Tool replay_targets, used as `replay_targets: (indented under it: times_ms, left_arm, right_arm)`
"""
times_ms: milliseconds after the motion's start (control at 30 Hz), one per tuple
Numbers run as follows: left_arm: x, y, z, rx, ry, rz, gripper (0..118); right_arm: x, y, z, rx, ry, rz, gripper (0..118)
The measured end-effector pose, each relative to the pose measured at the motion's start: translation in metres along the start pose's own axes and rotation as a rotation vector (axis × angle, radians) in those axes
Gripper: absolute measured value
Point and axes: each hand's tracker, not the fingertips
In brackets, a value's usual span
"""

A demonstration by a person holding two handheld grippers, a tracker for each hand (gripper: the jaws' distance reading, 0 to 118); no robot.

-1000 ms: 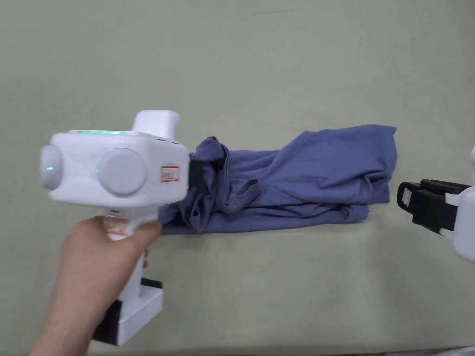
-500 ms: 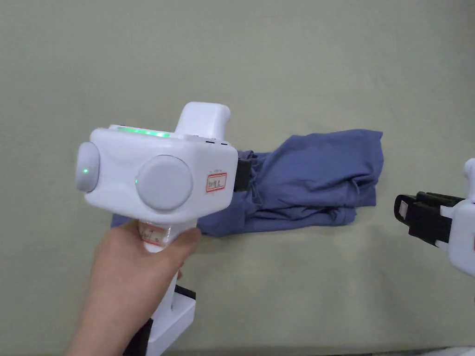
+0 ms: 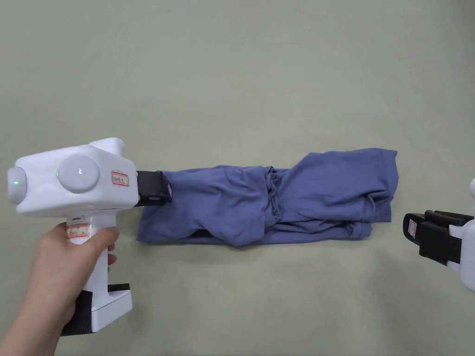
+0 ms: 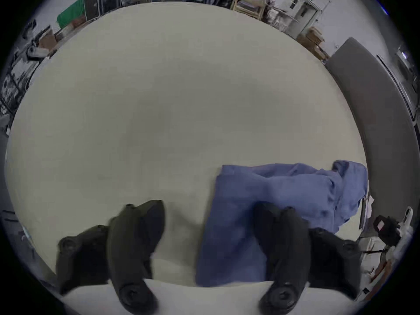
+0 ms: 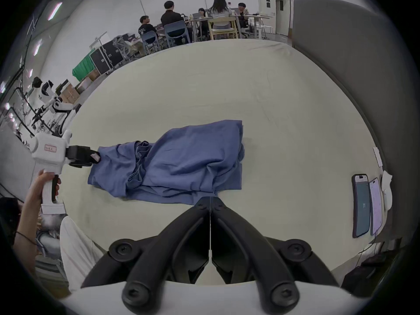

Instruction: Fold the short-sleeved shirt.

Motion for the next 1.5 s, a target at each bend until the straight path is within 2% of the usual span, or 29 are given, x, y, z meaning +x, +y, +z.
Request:
replay_targets:
  times_ms: [33,67,100,133,267,433,500,567,667,800,833,1000,1100,1267,1333,1367,1400,1467,1500]
  left_arm:
    - [0.006,-0.003,-0.001,0.03,-0.037,-0.033,69]
    - [0.009,-0.004,-0.005,0.038,-0.083,-0.055,38]
    - [0.009,-0.005,-0.009,0.037,-0.14,-0.044,32]
    - [0.009,-0.007,-0.009,0.048,-0.064,-0.042,32]
    - [0.0,-0.017,0.004,0.099,-0.118,-0.044,16]
    - [-0.028,-0.025,0.025,0.164,-0.299,0.135,13]
    - [-0.041,-0.029,0.038,0.177,-0.278,0.126,13]
    - [-0.06,-0.028,0.05,0.184,-0.187,0.101,13]
    - [-0.104,-0.021,0.077,0.211,-0.056,0.198,13]
    - [-0.098,-0.007,0.121,0.233,0.256,0.031,13]
    - [-0.088,-0.007,0.127,0.242,0.27,0.012,13]
    - [-0.006,-0.003,0.122,0.24,0.124,-0.073,13]
    - [0.056,-0.001,0.086,0.18,-0.02,-0.127,13]
    - [0.14,0.0,0.025,0.058,-0.137,-0.267,13]
    - [0.156,-0.001,0.013,0.045,-0.157,-0.258,13]
    - [0.159,0.0,0.008,0.037,-0.159,-0.247,16]
    - [0.158,0.001,0.004,0.025,-0.166,-0.234,29]
    - [0.145,0.002,0.009,0.022,-0.303,-0.182,81]
    - [0.136,0.003,0.018,0.017,-0.38,-0.14,82]
  right_arm:
    - [0.001,-0.001,0.0,-0.004,-0.005,-0.002,3]
    - [0.002,-0.002,0.0,-0.008,-0.008,-0.006,3]
    - [0.004,-0.003,-0.001,-0.014,-0.011,-0.011,3]
    - [0.005,-0.004,-0.001,-0.018,-0.013,-0.014,3]
    - [0.007,-0.008,-0.004,-0.035,-0.02,-0.018,3]
    - [0.005,-0.01,-0.008,-0.054,-0.031,-0.008,3]
    - [0.003,-0.007,-0.007,-0.051,-0.036,0.002,3]
    - [0.002,-0.004,-0.006,-0.044,-0.039,0.008,3]
    - [0.0,0.001,-0.005,-0.029,-0.033,0.013,3]
    - [-0.006,0.008,-0.011,-0.018,-0.005,0.011,3]
    - [-0.008,0.01,-0.014,-0.016,0.0,0.01,3]
    - [-0.015,0.016,-0.022,-0.013,0.008,0.017,3]
    - [-0.011,0.016,-0.019,-0.005,0.027,0.003,3]
    - [0.006,0.009,-0.012,-0.003,0.012,-0.029,3]
    - [0.015,0.004,-0.011,-0.007,0.001,-0.047,3]
    - [0.02,0.002,-0.012,-0.014,-0.003,-0.059,3]
    - [0.024,0.0,-0.013,-0.021,-0.007,-0.069,3]
    - [0.03,-0.005,-0.013,-0.028,-0.011,-0.083,3]
    - [0.032,-0.006,-0.013,-0.028,-0.011,-0.088,3]
